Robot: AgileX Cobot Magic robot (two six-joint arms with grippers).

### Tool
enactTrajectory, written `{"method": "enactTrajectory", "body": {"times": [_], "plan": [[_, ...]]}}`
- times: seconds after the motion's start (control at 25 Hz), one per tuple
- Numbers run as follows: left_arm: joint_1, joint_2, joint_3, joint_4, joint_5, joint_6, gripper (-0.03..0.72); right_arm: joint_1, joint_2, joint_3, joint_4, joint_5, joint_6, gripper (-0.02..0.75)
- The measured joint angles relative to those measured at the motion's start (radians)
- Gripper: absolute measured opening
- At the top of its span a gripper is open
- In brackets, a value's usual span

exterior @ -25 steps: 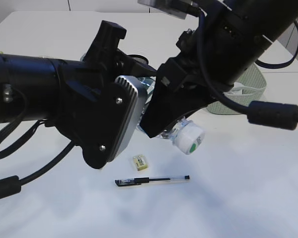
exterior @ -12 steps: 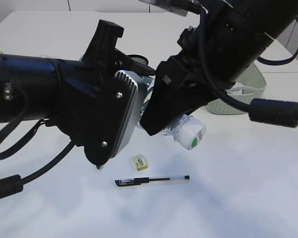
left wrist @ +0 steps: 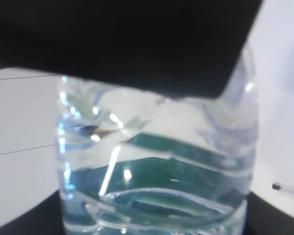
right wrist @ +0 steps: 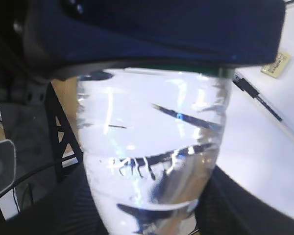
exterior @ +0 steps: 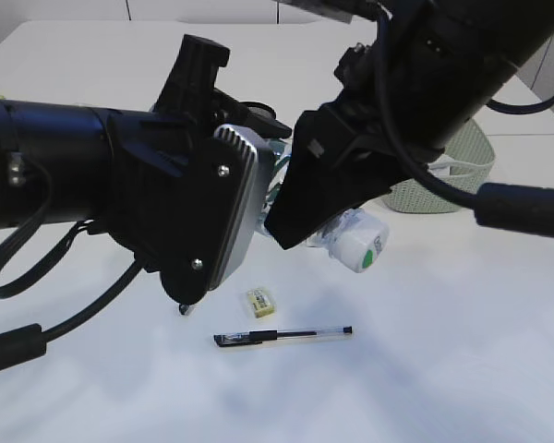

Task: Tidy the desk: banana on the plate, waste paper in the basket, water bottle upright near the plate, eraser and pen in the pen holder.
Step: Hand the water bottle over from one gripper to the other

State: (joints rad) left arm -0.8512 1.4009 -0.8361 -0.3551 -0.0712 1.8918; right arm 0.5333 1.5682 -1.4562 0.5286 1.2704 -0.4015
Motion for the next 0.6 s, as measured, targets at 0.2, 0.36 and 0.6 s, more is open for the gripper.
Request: {"method": "enactTrajectory", "body": {"times": [0.2, 0.36, 0.6], "plan": [[0.000, 0.000, 0.000, -0.006, -0.010, -0.005, 0.400, 0.002, -0.012, 0.000, -0.023, -0.002, 0.001, 0.398], [0.000, 0.000, -0.002, -0.010, -0.017, -0.010, 0.400, 0.002, -0.025, 0.000, -0.034, -0.004, 0.001, 0.398], [0.000, 0.000, -0.003, -0.014, -0.022, -0.016, 0.400, 0.004, -0.039, 0.000, -0.050, -0.008, 0.001, 0.407]]}}
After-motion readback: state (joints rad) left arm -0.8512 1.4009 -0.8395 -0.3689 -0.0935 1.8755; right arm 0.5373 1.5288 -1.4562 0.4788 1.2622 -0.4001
